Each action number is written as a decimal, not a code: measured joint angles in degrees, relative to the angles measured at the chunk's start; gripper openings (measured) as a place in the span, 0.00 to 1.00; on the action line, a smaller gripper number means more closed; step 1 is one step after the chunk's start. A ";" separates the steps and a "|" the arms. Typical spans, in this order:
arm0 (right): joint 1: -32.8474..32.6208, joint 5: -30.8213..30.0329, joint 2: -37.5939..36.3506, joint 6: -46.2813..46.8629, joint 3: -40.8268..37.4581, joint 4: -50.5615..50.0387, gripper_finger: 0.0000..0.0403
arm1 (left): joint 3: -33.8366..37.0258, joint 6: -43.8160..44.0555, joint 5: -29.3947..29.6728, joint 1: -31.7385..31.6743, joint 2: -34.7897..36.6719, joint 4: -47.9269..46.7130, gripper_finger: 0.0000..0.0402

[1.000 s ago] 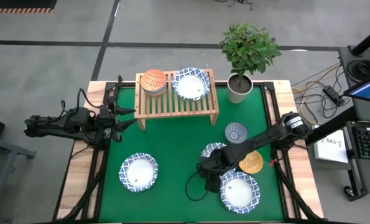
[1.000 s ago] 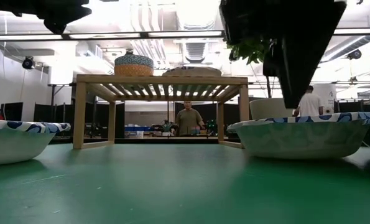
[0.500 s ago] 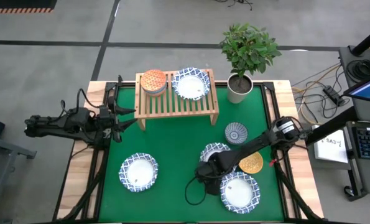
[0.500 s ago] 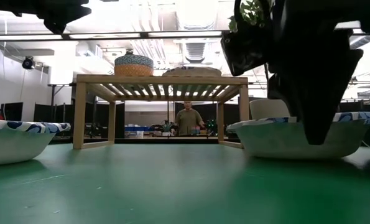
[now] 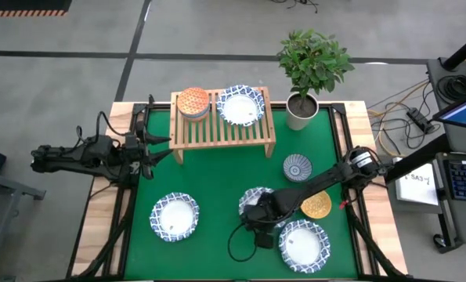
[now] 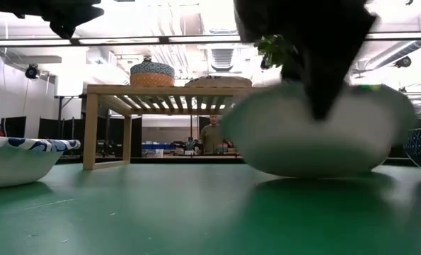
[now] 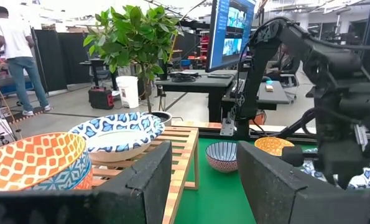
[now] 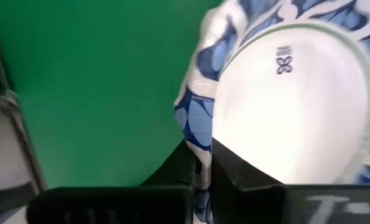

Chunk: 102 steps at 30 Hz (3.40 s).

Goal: Place and stack bowls onto a shelf
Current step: Stack the white bowl on top of the white bowl on the shelf, then stack the dark blue bowl on top of the orange bowl on the shelf

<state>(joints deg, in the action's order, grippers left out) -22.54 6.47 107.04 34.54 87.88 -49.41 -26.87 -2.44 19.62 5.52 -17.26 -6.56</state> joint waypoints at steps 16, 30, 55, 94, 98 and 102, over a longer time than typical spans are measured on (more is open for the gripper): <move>2.50 -22.21 0.00 -29.09 26.34 -6.44 0.02 | 0.00 0.00 0.00 0.00 0.00 0.13 0.41; 17.98 -38.15 -0.04 -53.97 37.37 -19.26 0.02 | 0.00 0.02 0.00 0.00 0.00 0.13 0.41; 36.83 -22.93 -0.04 -52.83 35.95 -18.81 0.16 | 0.01 -0.63 0.00 0.00 0.00 -0.40 0.41; 31.75 -27.48 -0.55 -35.72 35.45 -14.82 0.15 | 0.00 -0.63 0.00 0.01 -0.04 -0.36 0.41; 32.25 -27.51 -0.01 -36.75 33.15 -14.04 0.06 | 0.00 -0.63 0.00 0.00 -0.04 -0.36 0.41; 32.32 -27.51 -0.03 -37.04 32.12 -12.31 0.03 | 0.00 -0.63 0.00 0.01 -0.04 -0.36 0.41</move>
<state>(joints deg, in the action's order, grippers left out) 9.78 -21.04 107.02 -2.50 120.01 -61.72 -26.87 -3.07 19.62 5.53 -17.30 -6.92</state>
